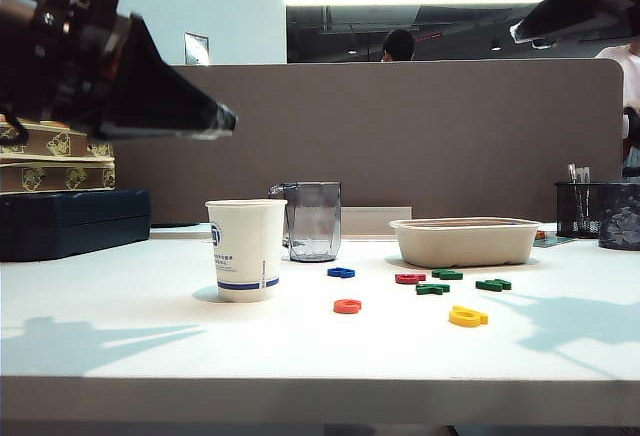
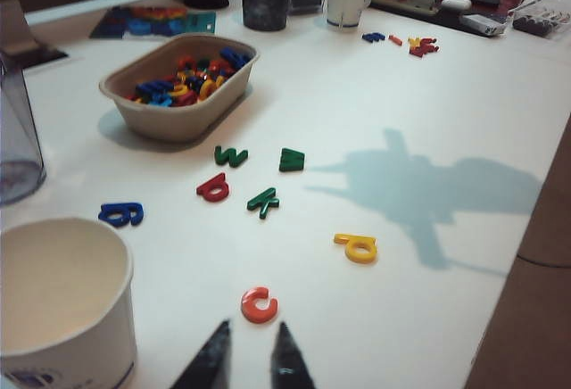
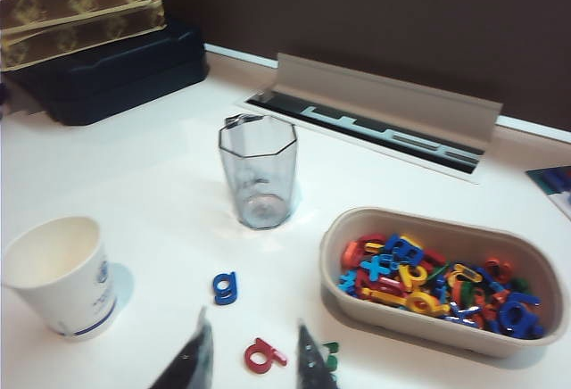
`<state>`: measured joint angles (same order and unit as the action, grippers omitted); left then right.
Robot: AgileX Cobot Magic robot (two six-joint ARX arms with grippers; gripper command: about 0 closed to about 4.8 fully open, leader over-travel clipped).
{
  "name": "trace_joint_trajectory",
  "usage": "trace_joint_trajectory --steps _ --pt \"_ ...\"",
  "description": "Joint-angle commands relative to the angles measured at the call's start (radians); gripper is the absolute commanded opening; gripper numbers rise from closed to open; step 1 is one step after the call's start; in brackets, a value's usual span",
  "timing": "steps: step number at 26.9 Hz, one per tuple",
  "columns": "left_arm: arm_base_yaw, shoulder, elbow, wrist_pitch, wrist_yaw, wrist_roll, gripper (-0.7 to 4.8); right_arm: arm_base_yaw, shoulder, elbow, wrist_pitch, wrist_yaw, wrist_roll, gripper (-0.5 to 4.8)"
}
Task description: Pick up the letter "c" and put it in the paper cup.
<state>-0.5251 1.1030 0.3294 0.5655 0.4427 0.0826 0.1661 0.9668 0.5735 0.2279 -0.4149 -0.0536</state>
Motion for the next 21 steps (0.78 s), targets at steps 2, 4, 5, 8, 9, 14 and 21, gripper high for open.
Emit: trace_joint_trajectory --steps 2,4,5,8,9,14,21 --pt "-0.006 0.052 0.006 0.018 0.005 -0.047 0.58 0.002 0.027 0.028 0.016 0.031 -0.009 1.18" --pt "-0.019 0.072 0.007 0.021 -0.013 -0.048 0.58 0.002 0.036 0.036 0.015 0.038 -0.025 1.18" --pt "-0.033 0.085 0.008 0.024 -0.024 -0.051 0.58 0.002 0.039 0.039 0.016 0.039 -0.034 1.18" --pt "-0.089 0.119 0.021 0.028 -0.066 -0.051 0.58 0.002 0.05 0.043 0.016 0.05 -0.051 1.19" --pt "-0.111 0.13 0.028 0.028 -0.091 -0.049 0.58 0.002 0.051 0.043 0.015 0.053 -0.052 1.19" --pt "-0.228 0.221 0.093 0.027 -0.241 -0.027 0.62 0.002 0.055 0.043 0.0 0.08 -0.053 1.61" --pt "-0.262 0.319 0.171 0.021 -0.359 -0.032 0.62 0.002 0.055 0.043 0.0 0.081 -0.056 1.63"
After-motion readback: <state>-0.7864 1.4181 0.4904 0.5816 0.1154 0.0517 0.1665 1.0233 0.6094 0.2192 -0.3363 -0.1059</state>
